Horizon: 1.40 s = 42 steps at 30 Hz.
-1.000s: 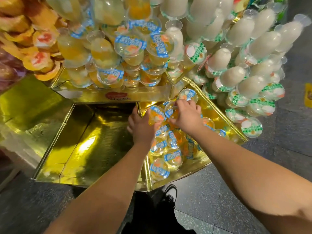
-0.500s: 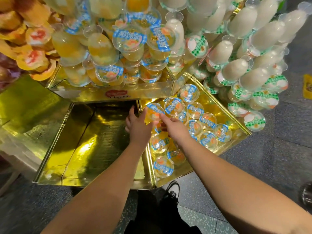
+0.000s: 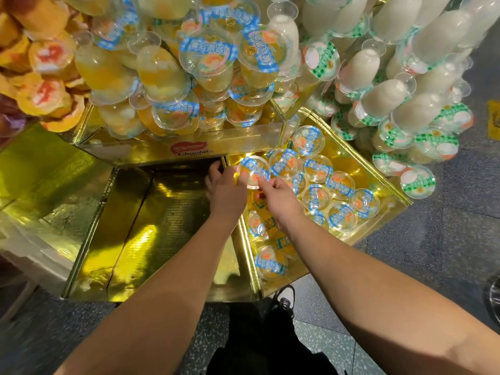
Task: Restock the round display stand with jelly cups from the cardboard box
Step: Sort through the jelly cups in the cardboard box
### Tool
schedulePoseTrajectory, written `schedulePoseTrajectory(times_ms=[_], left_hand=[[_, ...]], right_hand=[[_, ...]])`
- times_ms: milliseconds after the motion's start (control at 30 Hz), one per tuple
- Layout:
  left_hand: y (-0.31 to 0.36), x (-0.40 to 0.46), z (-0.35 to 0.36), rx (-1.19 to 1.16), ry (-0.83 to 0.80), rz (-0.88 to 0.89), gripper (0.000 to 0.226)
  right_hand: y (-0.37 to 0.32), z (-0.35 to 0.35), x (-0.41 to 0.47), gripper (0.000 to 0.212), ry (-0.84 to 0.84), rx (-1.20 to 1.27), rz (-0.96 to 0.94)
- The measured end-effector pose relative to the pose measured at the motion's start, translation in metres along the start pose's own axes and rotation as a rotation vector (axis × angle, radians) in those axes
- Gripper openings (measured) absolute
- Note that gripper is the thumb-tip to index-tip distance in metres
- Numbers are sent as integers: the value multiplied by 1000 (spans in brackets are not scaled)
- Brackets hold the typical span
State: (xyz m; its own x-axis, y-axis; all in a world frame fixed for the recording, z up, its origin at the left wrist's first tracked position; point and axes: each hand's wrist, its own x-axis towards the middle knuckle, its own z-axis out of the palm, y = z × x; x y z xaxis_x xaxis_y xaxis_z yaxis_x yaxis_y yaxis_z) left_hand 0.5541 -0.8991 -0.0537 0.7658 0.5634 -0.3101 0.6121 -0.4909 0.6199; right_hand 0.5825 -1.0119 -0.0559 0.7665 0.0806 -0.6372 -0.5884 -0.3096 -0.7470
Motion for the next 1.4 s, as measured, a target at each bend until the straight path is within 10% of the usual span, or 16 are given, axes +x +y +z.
schedulePoseTrajectory(times_ms=[367,600,1400], left_hand=[[3,-1,5,332,227,211,30],[4,-4,8,566,92,336,63],[5,-12,0,622,-15,303,72]], right_hand=[[4,-42,8,45,47,193,104],[-2,-41,22,54,42,244,51],[-17,-64,10,34,26,35,66]])
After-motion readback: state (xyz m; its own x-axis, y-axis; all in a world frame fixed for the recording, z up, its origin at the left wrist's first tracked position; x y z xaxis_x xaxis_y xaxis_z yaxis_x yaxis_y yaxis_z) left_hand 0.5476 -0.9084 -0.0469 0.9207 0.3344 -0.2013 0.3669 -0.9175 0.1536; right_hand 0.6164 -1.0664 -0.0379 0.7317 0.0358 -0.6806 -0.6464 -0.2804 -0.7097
